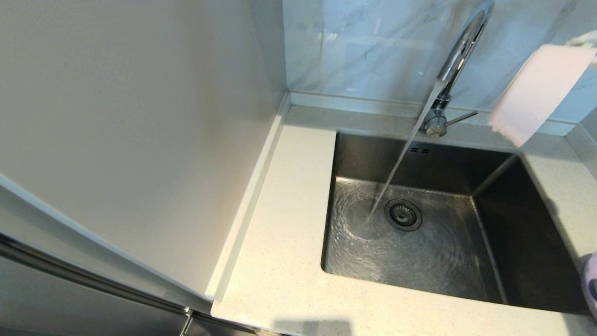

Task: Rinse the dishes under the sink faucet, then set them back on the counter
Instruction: Place the bowl on the table

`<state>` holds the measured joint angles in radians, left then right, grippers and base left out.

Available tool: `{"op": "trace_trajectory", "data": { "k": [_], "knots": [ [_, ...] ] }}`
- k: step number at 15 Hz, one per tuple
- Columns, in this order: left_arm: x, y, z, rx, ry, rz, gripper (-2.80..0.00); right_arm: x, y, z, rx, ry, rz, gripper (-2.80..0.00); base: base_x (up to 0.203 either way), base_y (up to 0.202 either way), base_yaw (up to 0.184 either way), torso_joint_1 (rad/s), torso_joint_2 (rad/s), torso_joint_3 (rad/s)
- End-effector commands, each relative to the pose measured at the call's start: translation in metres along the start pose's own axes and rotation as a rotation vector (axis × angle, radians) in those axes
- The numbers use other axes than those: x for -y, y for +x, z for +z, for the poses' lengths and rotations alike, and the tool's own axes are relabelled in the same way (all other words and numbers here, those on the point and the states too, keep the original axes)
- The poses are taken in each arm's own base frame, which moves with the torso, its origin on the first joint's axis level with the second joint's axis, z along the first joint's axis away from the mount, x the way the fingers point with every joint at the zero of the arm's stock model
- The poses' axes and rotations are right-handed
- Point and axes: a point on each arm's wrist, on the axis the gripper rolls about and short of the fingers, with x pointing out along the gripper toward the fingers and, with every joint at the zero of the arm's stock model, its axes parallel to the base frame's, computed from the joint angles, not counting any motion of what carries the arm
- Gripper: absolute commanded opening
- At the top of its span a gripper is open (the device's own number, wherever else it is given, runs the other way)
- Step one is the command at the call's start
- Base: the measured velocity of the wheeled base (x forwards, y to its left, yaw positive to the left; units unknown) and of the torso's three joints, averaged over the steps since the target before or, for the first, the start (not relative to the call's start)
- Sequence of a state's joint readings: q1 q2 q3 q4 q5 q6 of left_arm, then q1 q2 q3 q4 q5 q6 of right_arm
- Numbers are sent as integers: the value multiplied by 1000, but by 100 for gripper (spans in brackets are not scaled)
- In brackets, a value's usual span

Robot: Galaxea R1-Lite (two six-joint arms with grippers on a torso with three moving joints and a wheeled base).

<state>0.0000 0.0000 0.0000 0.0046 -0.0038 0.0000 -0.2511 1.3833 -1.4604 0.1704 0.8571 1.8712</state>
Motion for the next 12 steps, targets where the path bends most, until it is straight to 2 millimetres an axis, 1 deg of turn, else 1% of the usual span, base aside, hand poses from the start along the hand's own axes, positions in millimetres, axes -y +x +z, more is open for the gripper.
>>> {"op": "trace_trajectory", "data": {
  "k": [1, 2, 3, 4, 5, 6, 7, 8, 9, 10, 11, 12],
  "knots": [
    [0, 0, 0, 0, 0, 1, -280, 49, 14, 32, 24, 112, -129, -280, 0, 0, 0, 0, 0, 0],
    [0, 0, 0, 0, 0, 1, -280, 59, 16, 38, 27, 111, -147, -280, 0, 0, 0, 0, 0, 0],
    [0, 0, 0, 0, 0, 1, -280, 59, 16, 41, 28, 84, -137, -280, 0, 0, 0, 0, 0, 0],
    [0, 0, 0, 0, 0, 1, -280, 49, 15, 42, 27, 32, -103, -280, 0, 0, 0, 0, 0, 0],
    [0, 0, 0, 0, 0, 1, -280, 28, 12, 38, 21, -53, -41, -280, 0, 0, 0, 0, 0, 0],
    [0, 0, 0, 0, 0, 1, -280, -3, 7, 28, 12, -173, 46, -280, 0, 0, 0, 0, 0, 0],
    [0, 0, 0, 0, 0, 1, -280, -40, -4, 7, 0, -338, 164, -280, 0, 0, 0, 0, 0, 0],
    [0, 0, 0, 0, 0, -1, -280, -74, -20, -17, -10, -517, 286, -280, 0, 0, 0, 0, 0, 0],
    [0, 0, 0, 0, 0, 1, -280, -98, -35, -42, -16, -697, 401, -280, 0, 0, 0, 0, 0, 0],
    [0, 0, 0, 0, 0, 0, -280, -113, -47, -60, -14, -850, 489, -280, 0, 0, 0, 0, 0, 0],
    [0, 0, 0, 0, 0, 1, -280, -119, -54, -69, -10, -945, 540, -280, 0, 0, 0, 0, 0, 0],
    [0, 0, 0, 0, 0, 1, -280, -121, -57, -72, -5, -993, 559, -280, 0, 0, 0, 0, 0, 0]
  ]
}}
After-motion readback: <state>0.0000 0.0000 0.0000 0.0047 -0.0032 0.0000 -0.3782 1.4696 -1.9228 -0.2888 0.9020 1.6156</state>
